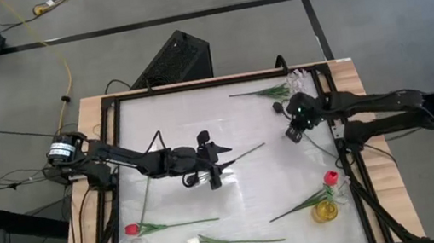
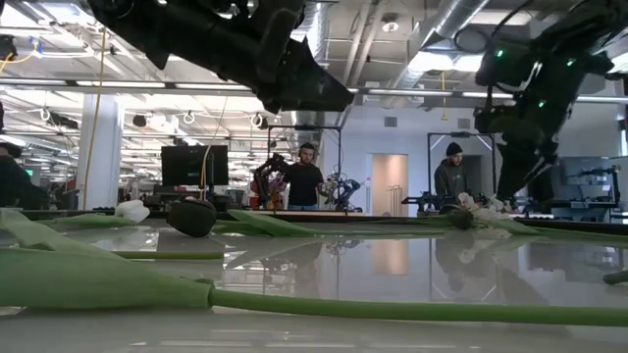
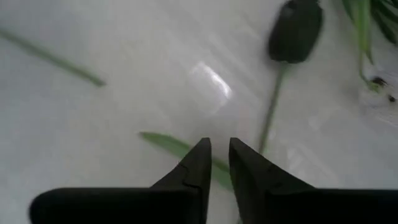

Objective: Sort flowers into vase by color
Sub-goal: Put the top black flower into the yellow vase

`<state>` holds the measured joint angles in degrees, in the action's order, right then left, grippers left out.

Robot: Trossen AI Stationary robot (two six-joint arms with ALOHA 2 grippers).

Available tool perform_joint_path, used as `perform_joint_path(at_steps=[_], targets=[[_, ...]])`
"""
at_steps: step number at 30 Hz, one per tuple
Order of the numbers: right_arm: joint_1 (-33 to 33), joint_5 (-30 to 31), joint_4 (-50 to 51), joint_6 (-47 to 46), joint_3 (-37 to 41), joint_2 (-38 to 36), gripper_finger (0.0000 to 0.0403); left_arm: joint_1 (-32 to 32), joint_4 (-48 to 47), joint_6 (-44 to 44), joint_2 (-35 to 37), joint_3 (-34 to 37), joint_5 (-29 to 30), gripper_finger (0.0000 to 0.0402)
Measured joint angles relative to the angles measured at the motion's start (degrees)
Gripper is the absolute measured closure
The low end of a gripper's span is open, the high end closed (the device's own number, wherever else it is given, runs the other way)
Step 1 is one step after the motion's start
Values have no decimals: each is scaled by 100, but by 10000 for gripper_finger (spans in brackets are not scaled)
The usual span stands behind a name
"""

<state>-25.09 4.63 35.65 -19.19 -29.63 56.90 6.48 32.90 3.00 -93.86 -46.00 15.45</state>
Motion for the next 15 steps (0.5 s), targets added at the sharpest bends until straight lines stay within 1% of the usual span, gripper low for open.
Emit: perform_joint_path(at_steps=[3, 6, 10, 12, 15], targets=[[-514, -64, -88, 147, 4, 275, 275, 2, 10, 103, 1, -2, -175, 221], [-955, -302, -248, 303, 0, 747, 240, 24, 27, 94, 0, -2, -304, 221], [-1266, -1011, -505, 547, 2, 1319, 202, 83, -4, 92, 0, -2, -324, 221], [-1299, -1082, -526, 567, -9, 1568, 192, 105, 2, 96, 0, -2, -324, 221], [-1297, -841, -524, 529, -38, 1864, 196, 124, -1, 180, 0, -2, -323, 221]])
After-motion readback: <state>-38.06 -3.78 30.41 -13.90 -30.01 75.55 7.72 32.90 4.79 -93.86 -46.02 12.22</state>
